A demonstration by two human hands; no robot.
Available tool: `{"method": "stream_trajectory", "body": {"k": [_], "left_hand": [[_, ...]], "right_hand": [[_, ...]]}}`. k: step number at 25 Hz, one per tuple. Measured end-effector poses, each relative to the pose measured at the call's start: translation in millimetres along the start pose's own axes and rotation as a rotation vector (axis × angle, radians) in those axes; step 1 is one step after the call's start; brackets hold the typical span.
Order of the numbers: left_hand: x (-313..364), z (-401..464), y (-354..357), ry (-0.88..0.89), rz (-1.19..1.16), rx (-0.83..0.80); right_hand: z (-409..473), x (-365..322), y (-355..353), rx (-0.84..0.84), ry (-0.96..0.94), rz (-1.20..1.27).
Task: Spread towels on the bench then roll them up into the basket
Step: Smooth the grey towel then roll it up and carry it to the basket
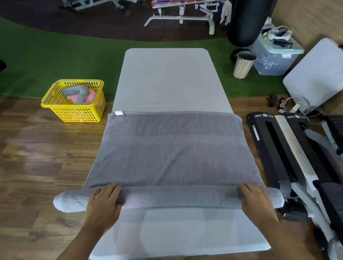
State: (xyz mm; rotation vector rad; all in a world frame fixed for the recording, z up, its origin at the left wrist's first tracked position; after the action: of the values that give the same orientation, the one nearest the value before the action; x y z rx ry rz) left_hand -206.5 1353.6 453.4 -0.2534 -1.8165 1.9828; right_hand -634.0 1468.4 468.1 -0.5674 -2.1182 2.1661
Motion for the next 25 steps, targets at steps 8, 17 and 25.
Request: {"method": "stream_trajectory", "body": {"k": [8, 17, 25], "left_hand": [[4.7, -1.4, 8.3, 0.002, -0.023, -0.063], [10.6, 13.8, -2.8, 0.020, -0.003, 0.084], [19.7, 10.5, 4.5, -0.006, 0.015, -0.047]], "right_hand": [[-7.6, 5.3, 6.3, -0.196, 0.017, 0.006], [9.3, 0.1, -2.1, -0.100, 0.079, 0.028], [-3.0, -1.0, 6.1, -0.227, 0.003, 0.004]]}}
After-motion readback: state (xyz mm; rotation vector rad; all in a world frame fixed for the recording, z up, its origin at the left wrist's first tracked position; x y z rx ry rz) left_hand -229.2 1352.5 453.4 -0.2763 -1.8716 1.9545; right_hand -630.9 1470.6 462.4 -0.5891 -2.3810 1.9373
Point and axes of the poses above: each hand's wrist, its own z-axis towards the middle knuckle, its own y-axis out of the palm, x = y × z, the point moved 3 cm from there along z, towards the middle knuckle, and after that the axes turned 1 degree about x, right-handed, at the moved point
